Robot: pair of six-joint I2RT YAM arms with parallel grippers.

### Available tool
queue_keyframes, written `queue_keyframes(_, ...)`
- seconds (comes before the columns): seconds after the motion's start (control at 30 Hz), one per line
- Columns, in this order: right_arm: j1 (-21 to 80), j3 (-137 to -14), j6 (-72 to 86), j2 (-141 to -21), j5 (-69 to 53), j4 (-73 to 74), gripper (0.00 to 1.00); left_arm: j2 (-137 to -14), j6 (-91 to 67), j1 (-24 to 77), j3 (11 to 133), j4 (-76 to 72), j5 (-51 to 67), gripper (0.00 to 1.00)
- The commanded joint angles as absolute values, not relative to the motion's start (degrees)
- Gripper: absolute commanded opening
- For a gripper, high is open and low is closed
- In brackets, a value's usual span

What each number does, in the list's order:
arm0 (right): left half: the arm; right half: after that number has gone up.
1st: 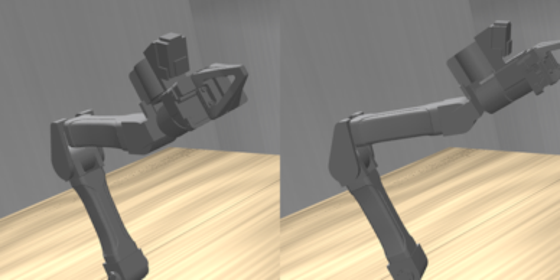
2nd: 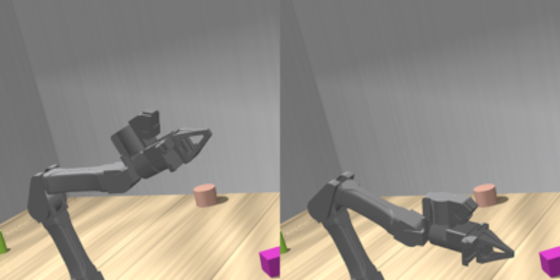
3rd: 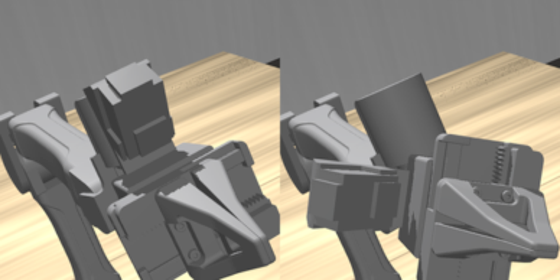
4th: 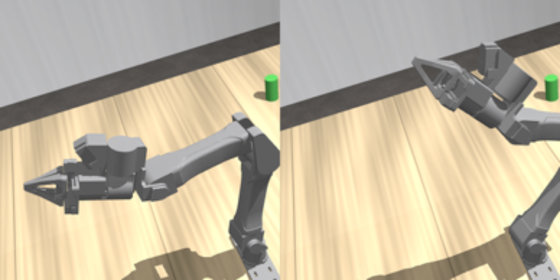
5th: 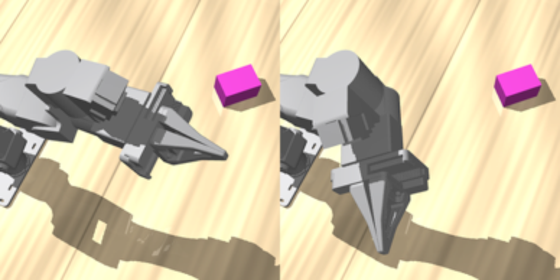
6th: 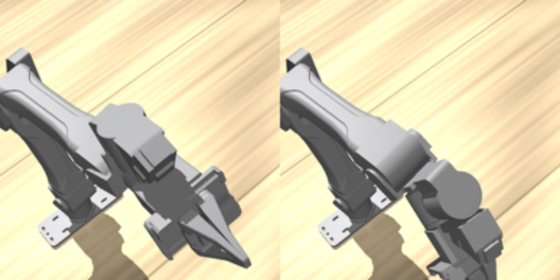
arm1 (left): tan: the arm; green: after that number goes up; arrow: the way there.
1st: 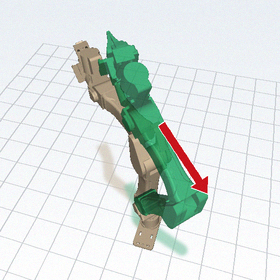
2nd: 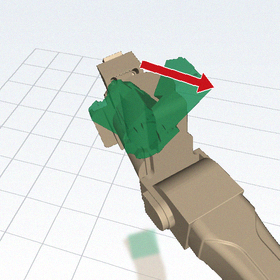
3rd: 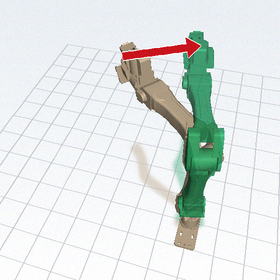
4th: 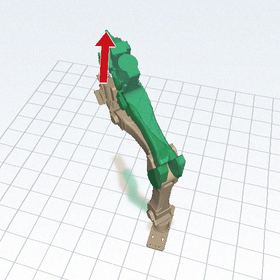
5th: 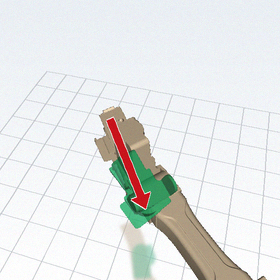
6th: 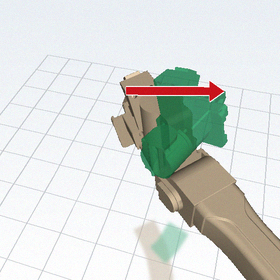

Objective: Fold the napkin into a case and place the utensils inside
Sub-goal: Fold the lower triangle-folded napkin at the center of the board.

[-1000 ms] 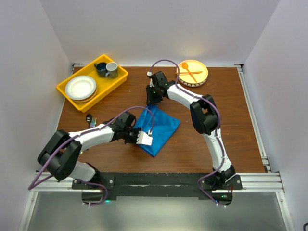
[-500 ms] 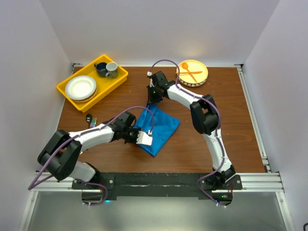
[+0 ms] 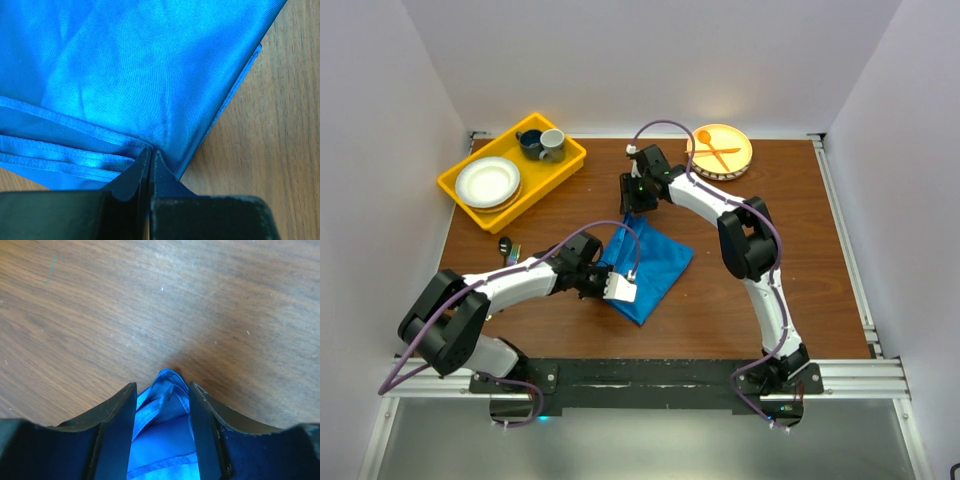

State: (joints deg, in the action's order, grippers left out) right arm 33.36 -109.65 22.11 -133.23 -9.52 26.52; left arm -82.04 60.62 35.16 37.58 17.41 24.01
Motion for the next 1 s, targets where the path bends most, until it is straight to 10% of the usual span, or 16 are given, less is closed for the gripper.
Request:
queue_keyframes(0.0,33.7,-113.6,23.0,-132.1,-7.6,25.1,0.5,-83.3,60.3,35.0,35.6,20.0,24.1,0.0)
queue_keyframes(0.53,34.9,-114.1,22.1,-136.1,-3.6,27.1,0.45,-83.5,60.6,35.0,35.9,20.2,24.2,0.0)
queue_keyframes(0.97,34.9,-113.2,23.3,-132.3,-5.6,28.3,0.0,-83.7,60.5,35.0,35.9,20.0,24.0,0.0)
